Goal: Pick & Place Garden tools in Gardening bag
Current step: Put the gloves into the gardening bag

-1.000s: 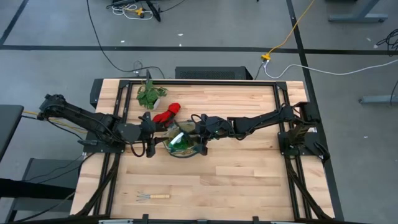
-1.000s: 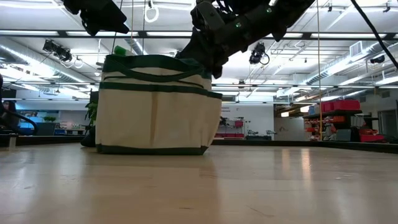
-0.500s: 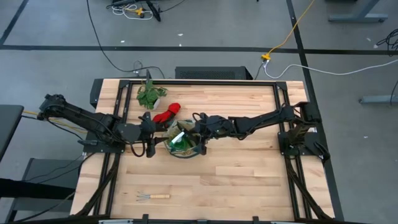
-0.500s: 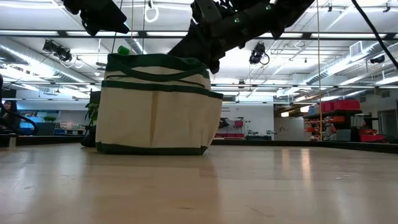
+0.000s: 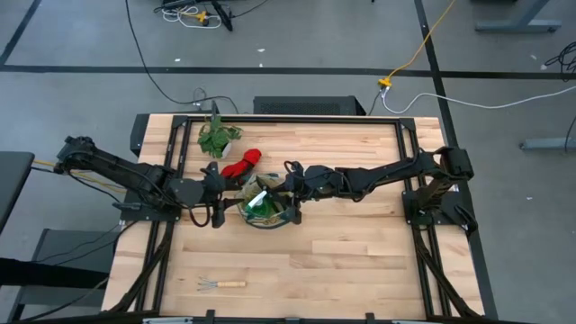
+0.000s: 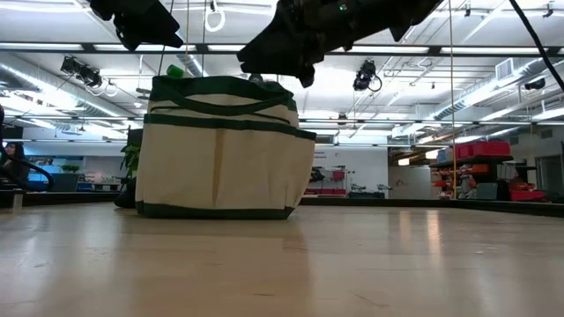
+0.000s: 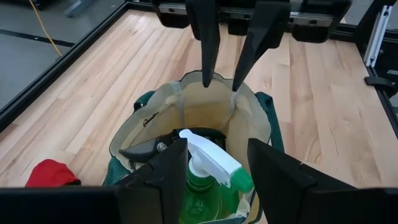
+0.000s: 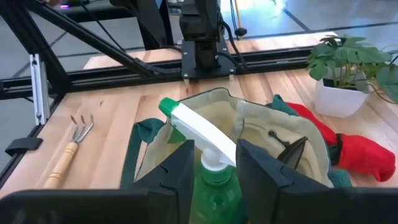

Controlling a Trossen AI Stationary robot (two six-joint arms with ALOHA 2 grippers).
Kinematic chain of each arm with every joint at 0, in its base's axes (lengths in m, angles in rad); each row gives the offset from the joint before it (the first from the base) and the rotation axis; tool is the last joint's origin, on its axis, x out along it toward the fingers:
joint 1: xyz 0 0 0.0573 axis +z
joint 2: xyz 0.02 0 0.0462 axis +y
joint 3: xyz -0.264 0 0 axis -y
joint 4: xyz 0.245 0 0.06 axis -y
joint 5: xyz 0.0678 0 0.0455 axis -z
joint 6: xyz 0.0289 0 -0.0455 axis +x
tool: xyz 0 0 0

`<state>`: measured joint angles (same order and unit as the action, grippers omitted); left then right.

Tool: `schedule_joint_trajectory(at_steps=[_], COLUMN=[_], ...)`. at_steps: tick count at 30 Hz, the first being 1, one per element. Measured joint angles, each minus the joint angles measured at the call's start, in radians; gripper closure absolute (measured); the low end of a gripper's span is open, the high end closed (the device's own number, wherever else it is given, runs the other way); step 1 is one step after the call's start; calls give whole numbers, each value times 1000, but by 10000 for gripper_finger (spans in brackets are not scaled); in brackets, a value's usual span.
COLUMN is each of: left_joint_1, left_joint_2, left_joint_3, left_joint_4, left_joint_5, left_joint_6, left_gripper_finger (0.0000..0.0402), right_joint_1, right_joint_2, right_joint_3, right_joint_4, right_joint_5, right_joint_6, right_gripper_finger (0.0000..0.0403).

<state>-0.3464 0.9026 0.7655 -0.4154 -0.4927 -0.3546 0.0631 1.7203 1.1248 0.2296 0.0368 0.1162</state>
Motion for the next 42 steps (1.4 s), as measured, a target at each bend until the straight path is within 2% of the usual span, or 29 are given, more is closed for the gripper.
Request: schedule_joint_trajectory(at_steps=[16,20,24,27,33,37,42], left_joint_1=[-1,22,111,215,412,514,610], left_joint_2=[0,0,-8,-11,-10,-6,-6], left_joint_3=[0,0,0,0,0,0,0], left_joint_4=[68,54,-60,-152,-187,-199,-211], left_joint_5=[19,-17,-106,-113,31,51,148], left_joint_6=[0,27,-16,-64,-80,-45,-18], left_gripper_finger=[228,228,228,228,228,228,228], right_joint_1=[0,0,0,0,0,0,0], right_joint_2=[0,0,0,0,0,0,0], right_joint_3=[0,0,0,0,0,0,0], right_joint_4=[-70,-65,-54,-45,-20,-2,1], right_joint_5=[0,0,0,0,-1,-2,-3], right_joint_6=[-1,2,3,4,3,3,2], right_gripper_finger=[284,284,284,284,284,284,284])
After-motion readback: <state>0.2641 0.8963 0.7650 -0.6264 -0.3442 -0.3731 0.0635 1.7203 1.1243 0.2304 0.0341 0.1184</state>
